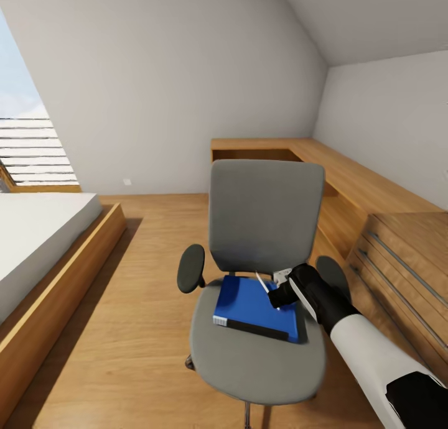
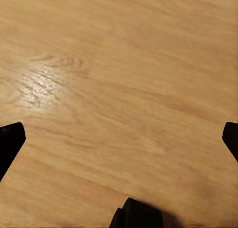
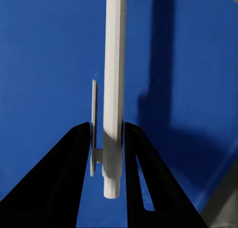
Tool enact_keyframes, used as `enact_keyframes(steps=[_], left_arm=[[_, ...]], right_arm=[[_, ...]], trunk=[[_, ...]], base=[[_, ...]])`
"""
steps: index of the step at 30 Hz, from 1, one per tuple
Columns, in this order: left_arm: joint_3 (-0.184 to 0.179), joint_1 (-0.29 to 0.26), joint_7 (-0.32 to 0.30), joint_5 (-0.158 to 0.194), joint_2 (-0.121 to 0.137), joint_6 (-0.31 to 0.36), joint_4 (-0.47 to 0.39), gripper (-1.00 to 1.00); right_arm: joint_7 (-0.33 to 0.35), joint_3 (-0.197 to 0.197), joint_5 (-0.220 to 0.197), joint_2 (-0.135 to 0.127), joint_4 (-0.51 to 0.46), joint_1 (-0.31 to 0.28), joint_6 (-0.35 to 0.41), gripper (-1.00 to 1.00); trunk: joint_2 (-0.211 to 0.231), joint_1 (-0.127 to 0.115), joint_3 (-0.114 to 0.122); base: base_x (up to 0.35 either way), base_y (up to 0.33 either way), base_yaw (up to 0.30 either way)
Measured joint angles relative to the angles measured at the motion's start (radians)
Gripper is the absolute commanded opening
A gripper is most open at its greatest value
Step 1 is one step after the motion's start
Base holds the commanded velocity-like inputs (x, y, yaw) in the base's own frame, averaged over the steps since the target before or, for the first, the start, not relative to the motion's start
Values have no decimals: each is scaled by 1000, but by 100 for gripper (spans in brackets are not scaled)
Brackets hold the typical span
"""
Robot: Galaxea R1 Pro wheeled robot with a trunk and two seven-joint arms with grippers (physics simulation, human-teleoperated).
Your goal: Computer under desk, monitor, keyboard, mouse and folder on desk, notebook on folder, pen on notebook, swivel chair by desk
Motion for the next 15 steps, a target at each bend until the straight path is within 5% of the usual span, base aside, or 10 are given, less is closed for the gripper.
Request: enact_keyframes(steps=[4,11,15], left_arm=[[0,0,0,0,0,0,0,100],[0,0,0,0,0,0,0,100],[-1,0,0,-1,-1,0,0,100]], right_arm=[[0,-20,1,1,0,0,-1,-100],[-4,-126,1,6,-2,0,-2,-100],[-6,-149,1,7,-1,0,-4,-100]], trunk=[[0,0,0],[0,0,0],[0,0,0]], base=[[-300,0,0],[-319,0,0],[-149,0,0]])
